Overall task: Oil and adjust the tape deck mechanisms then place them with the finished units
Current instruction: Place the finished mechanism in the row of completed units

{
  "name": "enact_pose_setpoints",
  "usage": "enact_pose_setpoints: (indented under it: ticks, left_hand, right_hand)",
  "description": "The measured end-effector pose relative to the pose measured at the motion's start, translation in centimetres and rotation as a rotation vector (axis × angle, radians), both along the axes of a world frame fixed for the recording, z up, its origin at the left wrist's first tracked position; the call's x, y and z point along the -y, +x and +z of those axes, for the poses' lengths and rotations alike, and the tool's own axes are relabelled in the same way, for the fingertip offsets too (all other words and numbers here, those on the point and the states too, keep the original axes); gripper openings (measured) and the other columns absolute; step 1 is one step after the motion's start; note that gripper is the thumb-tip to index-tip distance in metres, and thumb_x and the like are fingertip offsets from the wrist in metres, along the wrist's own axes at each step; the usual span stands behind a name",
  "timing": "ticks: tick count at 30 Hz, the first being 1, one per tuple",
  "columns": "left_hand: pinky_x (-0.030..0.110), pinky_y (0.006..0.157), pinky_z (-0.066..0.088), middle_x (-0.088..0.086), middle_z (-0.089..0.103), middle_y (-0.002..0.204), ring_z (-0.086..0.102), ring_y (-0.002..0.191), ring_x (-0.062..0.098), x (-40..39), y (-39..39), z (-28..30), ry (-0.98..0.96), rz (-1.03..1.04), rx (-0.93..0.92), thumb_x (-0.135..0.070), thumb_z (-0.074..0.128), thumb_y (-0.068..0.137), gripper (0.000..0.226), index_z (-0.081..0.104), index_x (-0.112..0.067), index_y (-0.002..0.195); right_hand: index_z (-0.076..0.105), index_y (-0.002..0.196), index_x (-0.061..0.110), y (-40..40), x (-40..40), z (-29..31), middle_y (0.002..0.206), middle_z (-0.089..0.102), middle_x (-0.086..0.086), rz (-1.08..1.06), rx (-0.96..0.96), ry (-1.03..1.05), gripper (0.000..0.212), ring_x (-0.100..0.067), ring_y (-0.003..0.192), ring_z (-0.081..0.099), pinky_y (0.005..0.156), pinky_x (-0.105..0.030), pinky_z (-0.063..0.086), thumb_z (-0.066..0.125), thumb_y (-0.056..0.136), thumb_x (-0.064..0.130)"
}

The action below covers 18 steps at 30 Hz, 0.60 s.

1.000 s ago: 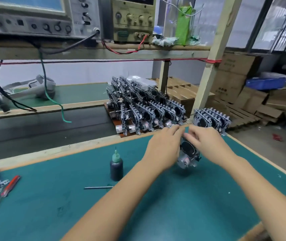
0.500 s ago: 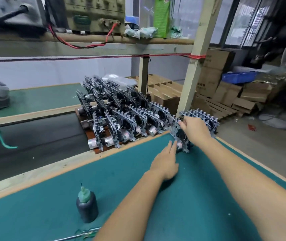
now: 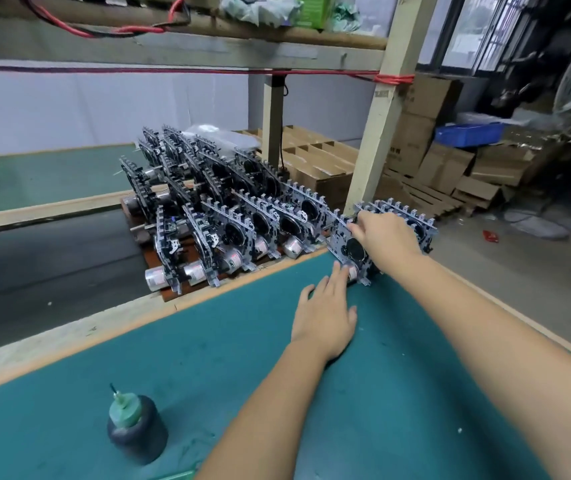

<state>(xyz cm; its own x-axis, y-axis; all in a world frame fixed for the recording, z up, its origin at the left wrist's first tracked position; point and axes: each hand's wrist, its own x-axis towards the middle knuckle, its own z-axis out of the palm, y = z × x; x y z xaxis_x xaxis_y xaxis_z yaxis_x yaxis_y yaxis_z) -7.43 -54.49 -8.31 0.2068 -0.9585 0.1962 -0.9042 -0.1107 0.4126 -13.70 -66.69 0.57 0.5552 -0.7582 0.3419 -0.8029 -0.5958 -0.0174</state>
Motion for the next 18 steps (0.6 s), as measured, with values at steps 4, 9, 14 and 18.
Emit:
enact_pose_setpoints:
  ticks: [4, 9, 14, 18]
  left_hand:
    - [0.035, 0.117, 0.011, 0.000, -0.004, 0.161, 0.012, 0.144, 0.014, 0.0, 0.0, 0.0, 0.015, -0.005, 0.028, -0.031, 0.034, 0.100, 0.066, -0.003, -0.017, 0.152]
    - [0.034, 0.114, 0.020, 0.010, 0.009, 0.159, 0.020, 0.142, 0.022, -1.7, -1.1, 1.5, -0.028, 0.113, -0.079, -0.025, 0.041, 0.100, 0.064, 0.006, -0.012, 0.152]
    - [0.038, 0.089, 0.040, 0.006, 0.059, 0.107, 0.048, 0.104, 0.022, -8.2, -1.3, 6.6, -0.401, 0.247, -0.398, -0.018, 0.035, 0.102, 0.024, 0.055, -0.010, 0.112]
    - [0.033, 0.074, 0.039, -0.001, 0.056, 0.090, 0.049, 0.087, 0.016, -17.9, 0.4, 10.3, -0.552, 0.234, -0.311, -0.028, 0.030, 0.098, 0.022, 0.050, -0.020, 0.097]
  right_hand:
    - [0.049, 0.116, 0.009, -0.4, -0.8, 0.7, 0.103, 0.064, -0.014, -0.066, -0.067, -0.067, 0.036, -0.032, 0.093, 0.061, 0.062, -0.031, 0.034, 0.041, 0.100, 0.040]
    - [0.053, 0.099, 0.017, -2.2, -5.8, 0.8, 0.101, 0.062, -0.004, 0.006, 0.082, -0.070, 0.019, -0.027, 0.090, 0.060, 0.063, -0.030, 0.033, 0.046, 0.097, 0.035]
    - [0.048, 0.078, 0.022, -2.7, -14.0, 0.5, 0.061, 0.055, 0.002, 0.232, 0.458, 0.279, 0.020, -0.017, 0.060, 0.050, 0.056, -0.033, 0.036, 0.049, 0.095, 0.032]
    - [0.058, 0.089, 0.016, -0.7, -23.6, 0.9, 0.050, 0.048, 0.000, 0.544, 0.767, 0.460, 0.032, -0.014, 0.045, 0.039, 0.049, -0.040, 0.033, 0.036, 0.098, 0.036]
